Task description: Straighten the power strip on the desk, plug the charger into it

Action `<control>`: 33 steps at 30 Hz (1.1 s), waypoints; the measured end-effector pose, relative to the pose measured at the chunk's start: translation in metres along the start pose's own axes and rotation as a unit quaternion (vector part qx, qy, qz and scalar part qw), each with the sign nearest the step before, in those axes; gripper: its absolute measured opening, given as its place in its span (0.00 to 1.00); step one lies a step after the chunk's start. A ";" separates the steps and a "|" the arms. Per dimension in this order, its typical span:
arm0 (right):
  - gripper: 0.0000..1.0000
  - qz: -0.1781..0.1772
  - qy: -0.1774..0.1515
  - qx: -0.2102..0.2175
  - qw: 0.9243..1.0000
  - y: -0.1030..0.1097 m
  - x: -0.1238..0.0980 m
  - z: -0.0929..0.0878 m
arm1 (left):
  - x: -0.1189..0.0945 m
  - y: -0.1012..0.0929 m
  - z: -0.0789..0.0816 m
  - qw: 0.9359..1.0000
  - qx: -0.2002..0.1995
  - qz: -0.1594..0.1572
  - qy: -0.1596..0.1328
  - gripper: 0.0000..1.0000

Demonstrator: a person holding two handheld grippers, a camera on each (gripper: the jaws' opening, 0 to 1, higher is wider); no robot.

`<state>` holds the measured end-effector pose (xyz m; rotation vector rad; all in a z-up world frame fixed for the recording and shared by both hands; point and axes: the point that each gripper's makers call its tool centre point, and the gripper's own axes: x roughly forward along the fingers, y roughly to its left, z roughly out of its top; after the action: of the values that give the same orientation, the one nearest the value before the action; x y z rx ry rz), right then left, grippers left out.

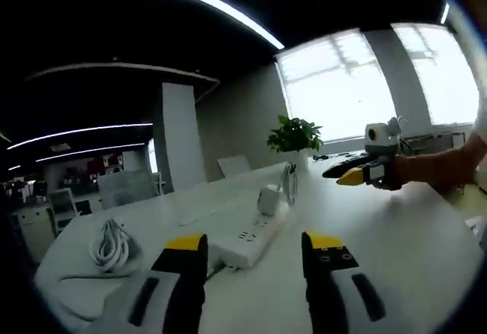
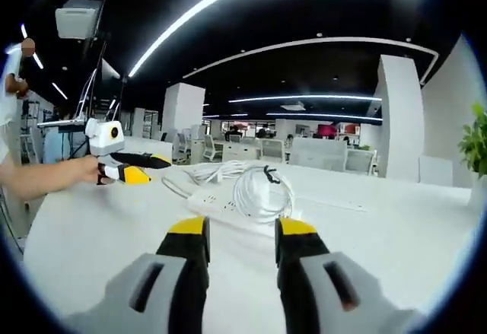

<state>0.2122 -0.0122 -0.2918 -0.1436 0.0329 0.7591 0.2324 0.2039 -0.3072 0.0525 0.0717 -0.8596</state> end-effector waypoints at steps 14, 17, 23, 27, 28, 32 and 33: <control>0.42 0.064 0.014 -0.004 0.998 0.004 -0.066 0.067 | -0.073 -0.029 0.047 1.000 0.012 -0.007 0.011 0.65; 0.43 0.059 -0.026 0.005 0.998 0.005 -0.084 0.087 | -0.083 -0.040 0.049 1.000 0.015 -0.010 0.017 0.67; 0.42 0.042 -0.033 -0.012 0.998 0.005 -0.103 0.095 | -0.096 -0.046 0.064 1.000 0.019 -0.003 0.014 0.68; 0.43 0.040 0.017 -0.035 0.998 0.012 -0.107 0.073 | -0.097 -0.048 0.073 1.000 0.027 -0.002 0.012 0.68; 0.43 0.041 0.025 -0.042 0.998 0.014 -0.108 0.069 | -0.097 -0.049 0.073 0.999 0.033 -0.003 0.013 0.68; 0.43 0.044 0.036 -0.057 0.997 0.023 -0.110 0.064 | -0.096 -0.058 0.070 0.999 0.048 -0.011 0.024 0.68; 0.43 0.045 0.035 -0.057 0.997 0.023 -0.111 0.065 | -0.097 -0.060 0.068 0.998 0.052 -0.013 0.027 0.68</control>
<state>0.1144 -0.0625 -0.2212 -0.2786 0.0621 0.8463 0.1266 0.2327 -0.2320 0.1723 0.0784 -0.8881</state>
